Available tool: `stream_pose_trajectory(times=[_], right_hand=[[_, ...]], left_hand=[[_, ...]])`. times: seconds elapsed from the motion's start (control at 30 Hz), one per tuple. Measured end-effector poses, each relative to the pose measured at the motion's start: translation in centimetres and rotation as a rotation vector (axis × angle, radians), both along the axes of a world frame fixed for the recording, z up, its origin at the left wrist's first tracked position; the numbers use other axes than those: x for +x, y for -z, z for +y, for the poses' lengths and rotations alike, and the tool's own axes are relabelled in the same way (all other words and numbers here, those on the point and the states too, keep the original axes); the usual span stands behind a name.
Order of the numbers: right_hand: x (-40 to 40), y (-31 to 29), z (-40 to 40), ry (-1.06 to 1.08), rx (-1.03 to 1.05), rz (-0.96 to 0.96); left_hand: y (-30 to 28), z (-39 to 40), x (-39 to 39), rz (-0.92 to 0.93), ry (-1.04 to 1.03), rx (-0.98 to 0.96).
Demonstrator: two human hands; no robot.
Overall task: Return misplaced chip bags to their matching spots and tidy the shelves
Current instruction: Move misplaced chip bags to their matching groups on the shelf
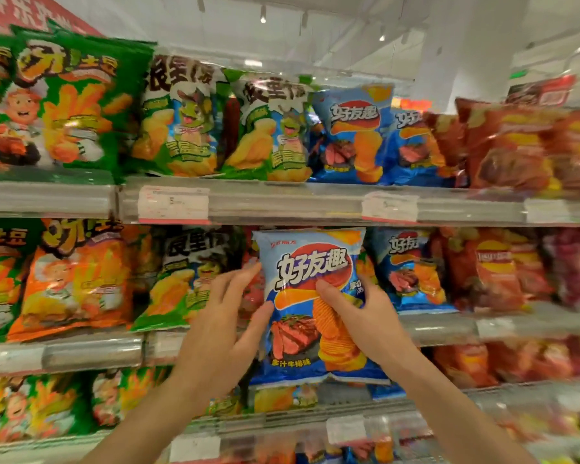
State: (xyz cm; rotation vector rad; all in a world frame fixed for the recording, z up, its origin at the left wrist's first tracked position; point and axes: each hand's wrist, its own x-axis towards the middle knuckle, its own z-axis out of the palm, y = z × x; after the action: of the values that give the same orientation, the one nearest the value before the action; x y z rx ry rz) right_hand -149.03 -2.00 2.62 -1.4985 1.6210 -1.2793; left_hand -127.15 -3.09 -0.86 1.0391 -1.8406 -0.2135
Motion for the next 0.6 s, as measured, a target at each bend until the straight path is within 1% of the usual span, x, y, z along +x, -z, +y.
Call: stream_pose_trajectory(times=[0.07,0.27,0.37,0.6], right_hand=[[-3.2,-0.2,-0.2,0.019,-0.007,0.006],[-11.9,-0.1,-1.5,0.052,0.025,0.014],[-15.4,0.6,-2.9,0.078,0.05,0.041],[-19.7,1.2,-5.2,0.06,0.05,-0.039]], left_hand=[[-0.3,-0.4,-3.3,0.004,0.017,0.036],[-0.3,-3.1,-11.5,-0.122,-0.049,0.084],[-0.5,-5.0,-14.4,-0.231,-0.113,0.102],[-0.4,-9.4,-18.0,-0.485,-0.306,0.201]])
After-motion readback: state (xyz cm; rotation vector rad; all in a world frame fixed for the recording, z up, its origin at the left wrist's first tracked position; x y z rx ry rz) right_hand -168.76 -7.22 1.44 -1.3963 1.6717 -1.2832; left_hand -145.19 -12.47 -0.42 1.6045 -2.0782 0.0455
